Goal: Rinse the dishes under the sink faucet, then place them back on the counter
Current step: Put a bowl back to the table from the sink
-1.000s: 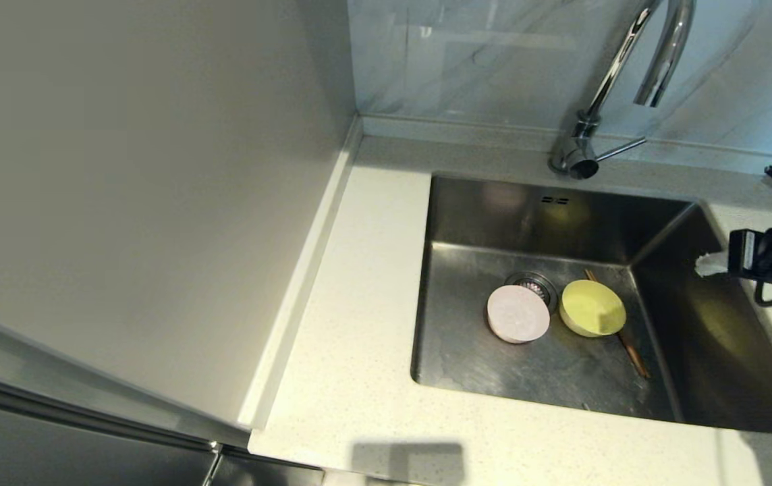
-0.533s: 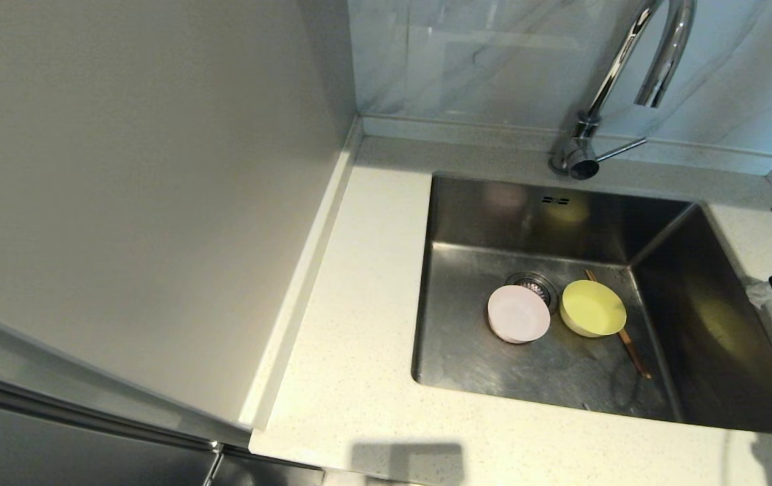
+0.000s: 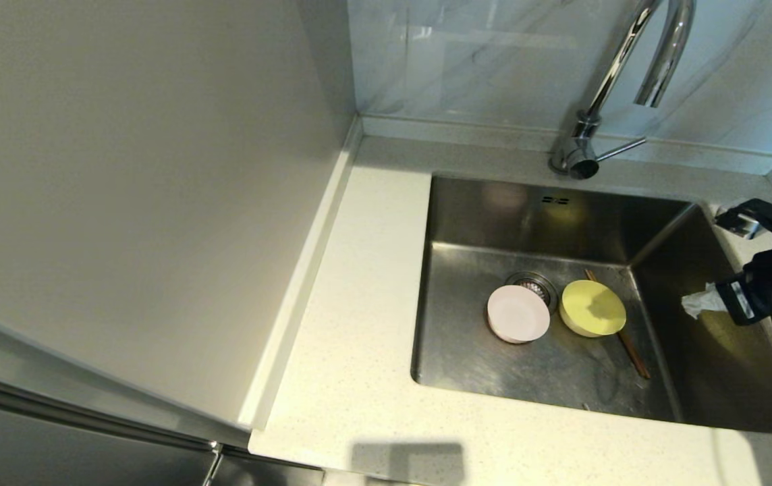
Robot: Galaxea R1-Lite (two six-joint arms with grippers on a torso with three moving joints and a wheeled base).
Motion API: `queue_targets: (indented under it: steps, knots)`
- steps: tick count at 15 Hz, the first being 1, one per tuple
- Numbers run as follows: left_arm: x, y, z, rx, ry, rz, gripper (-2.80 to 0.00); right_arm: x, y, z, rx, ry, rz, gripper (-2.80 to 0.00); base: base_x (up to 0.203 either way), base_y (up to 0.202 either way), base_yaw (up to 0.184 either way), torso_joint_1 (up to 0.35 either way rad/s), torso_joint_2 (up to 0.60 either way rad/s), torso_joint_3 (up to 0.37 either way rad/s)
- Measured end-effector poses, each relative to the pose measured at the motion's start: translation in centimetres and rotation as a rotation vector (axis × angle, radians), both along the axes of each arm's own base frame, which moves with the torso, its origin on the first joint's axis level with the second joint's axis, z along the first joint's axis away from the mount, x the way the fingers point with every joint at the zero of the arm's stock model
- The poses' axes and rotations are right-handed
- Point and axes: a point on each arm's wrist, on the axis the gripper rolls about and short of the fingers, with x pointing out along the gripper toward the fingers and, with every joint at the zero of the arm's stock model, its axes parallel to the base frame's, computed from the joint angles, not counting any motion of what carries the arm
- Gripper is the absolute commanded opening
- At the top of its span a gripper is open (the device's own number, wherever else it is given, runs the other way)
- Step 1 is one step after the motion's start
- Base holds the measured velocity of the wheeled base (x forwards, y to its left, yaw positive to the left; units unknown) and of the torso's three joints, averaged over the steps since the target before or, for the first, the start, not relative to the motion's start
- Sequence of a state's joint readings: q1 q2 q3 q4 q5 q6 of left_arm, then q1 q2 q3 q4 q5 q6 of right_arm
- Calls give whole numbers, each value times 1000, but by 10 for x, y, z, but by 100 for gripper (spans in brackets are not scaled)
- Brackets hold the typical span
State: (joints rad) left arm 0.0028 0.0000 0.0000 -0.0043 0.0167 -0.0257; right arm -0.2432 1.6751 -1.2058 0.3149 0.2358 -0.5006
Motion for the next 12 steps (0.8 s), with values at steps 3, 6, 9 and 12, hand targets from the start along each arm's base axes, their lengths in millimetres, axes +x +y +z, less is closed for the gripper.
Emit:
queue_targets:
  steps: [3,6,9,12]
  knots:
    - [0,0,0,0,0,0,-280,17,3,-11,-61,-13,145,0,0,0,0,0,0,0]
    - [0,0,0,0,0,0,-280,41,0,-26,-153,-89,240,0,0,0,0,0,0,0]
    - [0,0,0,0,0,0,-280,63,-4,-47,-222,-127,292,0,0,0,0,0,0,0]
    - [0,0,0,0,0,0,-280,72,-3,-72,-228,-75,321,0,0,0,0,0,0,0]
